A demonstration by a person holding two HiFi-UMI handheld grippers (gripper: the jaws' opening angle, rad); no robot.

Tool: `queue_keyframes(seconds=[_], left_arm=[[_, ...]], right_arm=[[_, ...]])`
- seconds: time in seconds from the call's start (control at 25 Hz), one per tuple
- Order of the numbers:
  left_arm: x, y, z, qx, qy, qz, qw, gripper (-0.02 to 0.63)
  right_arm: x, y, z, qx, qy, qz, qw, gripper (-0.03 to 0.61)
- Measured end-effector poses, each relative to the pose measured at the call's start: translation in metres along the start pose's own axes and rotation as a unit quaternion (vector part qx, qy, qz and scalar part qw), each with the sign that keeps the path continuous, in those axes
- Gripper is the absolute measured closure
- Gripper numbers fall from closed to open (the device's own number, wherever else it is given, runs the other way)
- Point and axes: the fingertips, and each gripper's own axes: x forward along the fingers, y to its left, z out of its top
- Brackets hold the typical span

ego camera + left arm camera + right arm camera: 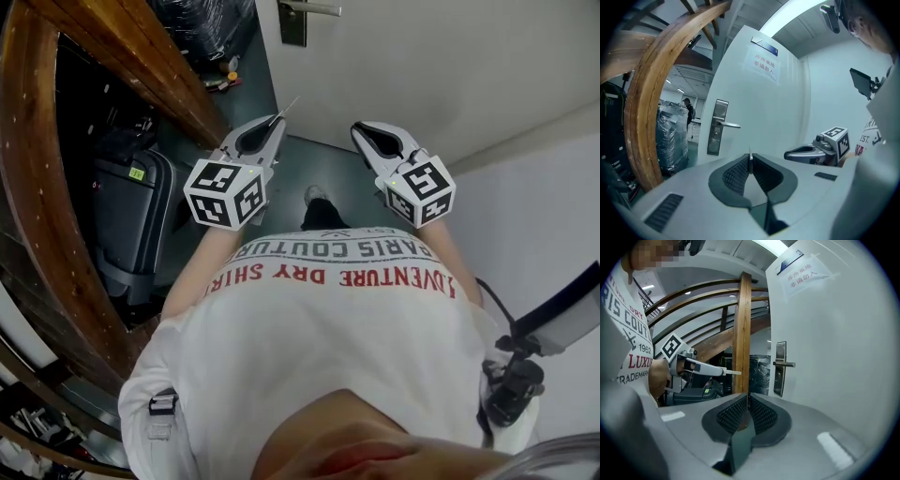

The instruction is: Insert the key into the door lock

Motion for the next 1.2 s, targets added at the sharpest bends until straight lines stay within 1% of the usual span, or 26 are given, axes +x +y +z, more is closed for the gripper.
queue_keyframes(seconds=[0.08,0.24,0.4,0.52,0.6,0.8,0.84,0.92,1.04,1.2], left_arm=[[0.012,0.015,0.005,-0.001,-0.001,0.01,1.0,0.591],[0.043,0.049,0.022,-0.012,0.004,0.019,0.9997,0.591],[0.071,0.07,0.031,-0.015,0.003,0.023,0.9996,0.591],[0.088,0.089,0.04,-0.028,0.001,0.026,0.9993,0.591],[0.096,0.098,0.038,-0.036,0.005,0.026,0.999,0.591],[0.107,0.111,0.03,-0.056,0.01,0.025,0.9981,0.591],[0.108,0.113,0.029,-0.059,0.009,0.025,0.9979,0.591],[0.111,0.116,0.027,-0.066,0.008,0.023,0.9975,0.591],[0.114,0.121,0.022,-0.08,0.006,0.022,0.9966,0.591],[0.12,0.125,0.016,-0.093,0.007,0.02,0.9955,0.591]], right_arm=[[0.018,-0.013,0.005,-0.001,-0.002,0.009,1.0,0.575],[0.057,-0.047,0.027,-0.002,-0.004,0.017,1.0,0.575],[0.086,-0.075,0.029,-0.003,0.003,0.024,1.0,0.575],[0.11,-0.101,0.044,-0.011,-0.001,0.02,1.0,0.575],[0.123,-0.117,0.056,-0.018,-0.008,0.015,1.0,0.574],[0.147,-0.155,0.086,-0.046,-0.035,-0.008,0.998,0.466],[0.152,-0.162,0.091,-0.048,-0.041,-0.013,0.998,0.439],[0.161,-0.174,0.098,-0.047,-0.047,-0.018,0.998,0.407],[0.173,-0.185,0.101,-0.05,-0.045,-0.029,0.997,0.405],[0.185,-0.186,0.101,-0.064,-0.044,-0.037,0.996,0.407]])
